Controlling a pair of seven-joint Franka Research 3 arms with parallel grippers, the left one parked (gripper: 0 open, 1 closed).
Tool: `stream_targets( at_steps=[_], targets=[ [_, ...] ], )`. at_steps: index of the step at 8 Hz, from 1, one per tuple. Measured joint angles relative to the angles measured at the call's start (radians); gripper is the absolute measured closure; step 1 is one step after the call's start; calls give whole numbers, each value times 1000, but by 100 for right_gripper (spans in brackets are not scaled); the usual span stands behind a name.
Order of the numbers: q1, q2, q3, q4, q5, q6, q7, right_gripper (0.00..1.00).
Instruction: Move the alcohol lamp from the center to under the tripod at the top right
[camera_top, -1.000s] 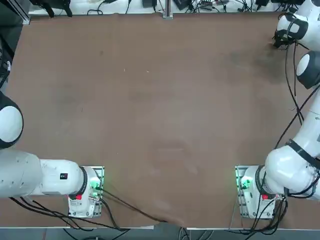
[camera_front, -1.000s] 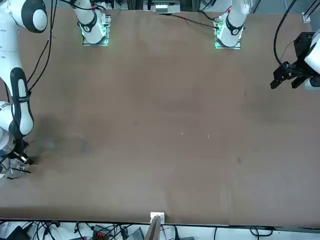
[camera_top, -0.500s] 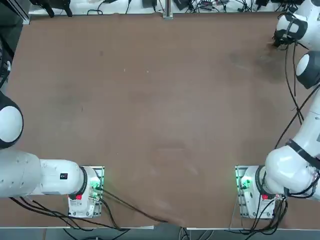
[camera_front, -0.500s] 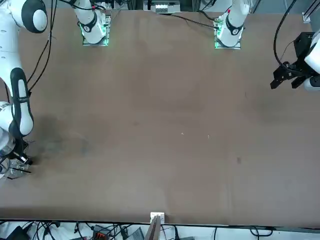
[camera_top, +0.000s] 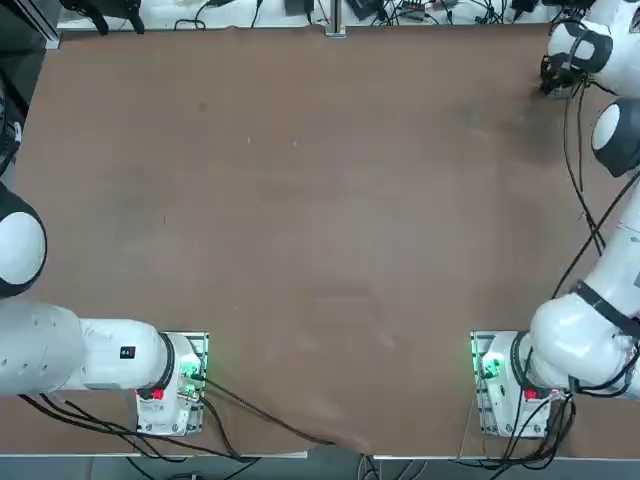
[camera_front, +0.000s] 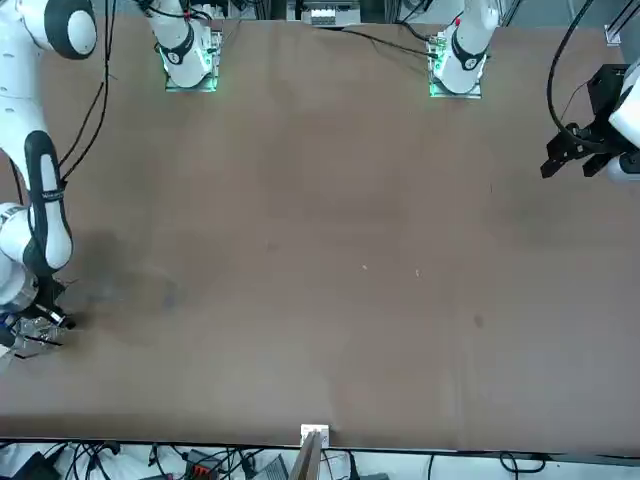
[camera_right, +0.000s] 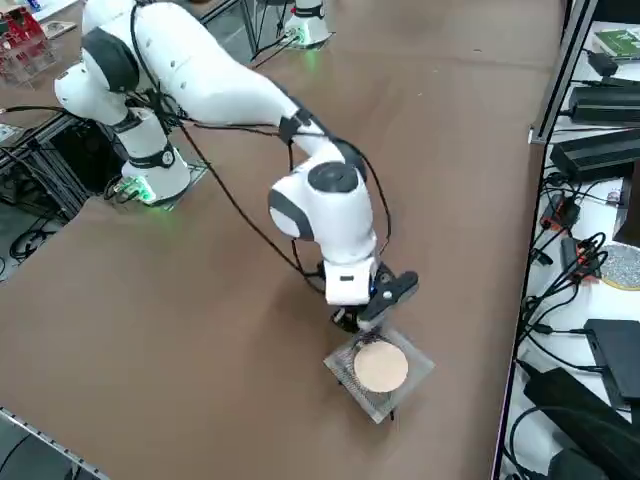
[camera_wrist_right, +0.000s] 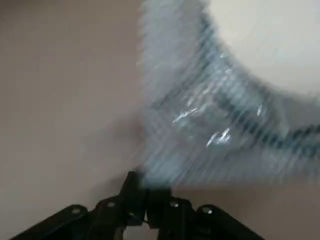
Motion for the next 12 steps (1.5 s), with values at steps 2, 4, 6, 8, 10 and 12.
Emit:
stream_targets(
  at_steps=[2,4,6,8,10,12],
  targets=[
    [58,-146,7,-102,0,-185,7,84],
    [124,-277,13,-146,1,-367,12,48],
    [193,-396,16,-151,1,-491,14,13],
    [231,-511,17,-153,1,-589,13,0],
    [261,-616,17,-153,1,-682,12,0],
    [299,-709,18,-152,1,-745,12,0]
  ],
)
